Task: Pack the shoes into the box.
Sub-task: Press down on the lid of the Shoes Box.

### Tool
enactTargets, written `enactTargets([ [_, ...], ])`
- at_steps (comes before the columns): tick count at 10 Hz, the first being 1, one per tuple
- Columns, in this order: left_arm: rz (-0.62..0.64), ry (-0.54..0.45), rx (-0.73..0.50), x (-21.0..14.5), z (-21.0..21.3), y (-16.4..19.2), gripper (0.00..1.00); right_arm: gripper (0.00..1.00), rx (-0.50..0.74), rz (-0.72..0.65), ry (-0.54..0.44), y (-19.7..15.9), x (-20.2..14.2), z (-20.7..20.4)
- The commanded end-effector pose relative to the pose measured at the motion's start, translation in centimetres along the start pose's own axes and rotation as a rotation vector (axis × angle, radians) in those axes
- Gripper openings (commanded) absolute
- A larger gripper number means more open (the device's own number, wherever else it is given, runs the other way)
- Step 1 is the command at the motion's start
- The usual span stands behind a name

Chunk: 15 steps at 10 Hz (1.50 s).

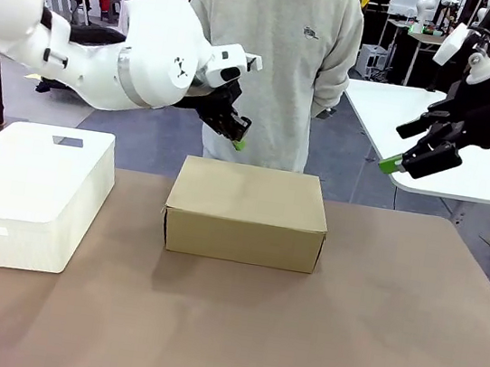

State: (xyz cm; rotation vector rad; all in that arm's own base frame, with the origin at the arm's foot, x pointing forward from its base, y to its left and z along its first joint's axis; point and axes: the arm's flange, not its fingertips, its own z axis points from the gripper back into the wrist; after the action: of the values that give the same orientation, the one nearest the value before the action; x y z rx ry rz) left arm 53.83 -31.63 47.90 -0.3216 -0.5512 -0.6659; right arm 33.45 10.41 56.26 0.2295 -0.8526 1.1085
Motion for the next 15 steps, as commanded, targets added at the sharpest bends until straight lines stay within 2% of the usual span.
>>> enactTargets([
  [1, 0.019, 0.033, 0.006, 1.6, -0.7, 0.0, 0.00, 1.00, -0.029, -0.040, -0.018, 2.0, -1.7, -0.5],
  [2, 0.029, 0.049, -0.006, 2.0, -1.4, 0.1, 0.00, 1.00, 0.000, 0.000, 0.000, 0.0, 0.0, 0.0],
  [7, 0.047, 0.132, -0.041, 3.3, -5.8, 1.1, 0.00, 1.00, 0.000, 0.000, 0.000, 0.0, 0.0, 0.0],
  [13, 0.098, 0.241, -0.113, 2.1, -10.7, 1.8, 0.00, 1.00, 0.000, 0.000, 0.000, 0.0, 0.0, 0.0],
  [15, 0.094, 0.222, -0.097, 2.0, -9.9, 1.7, 0.00, 1.00, 0.000, 0.000, 0.000, 0.0, 0.0, 0.0],
])
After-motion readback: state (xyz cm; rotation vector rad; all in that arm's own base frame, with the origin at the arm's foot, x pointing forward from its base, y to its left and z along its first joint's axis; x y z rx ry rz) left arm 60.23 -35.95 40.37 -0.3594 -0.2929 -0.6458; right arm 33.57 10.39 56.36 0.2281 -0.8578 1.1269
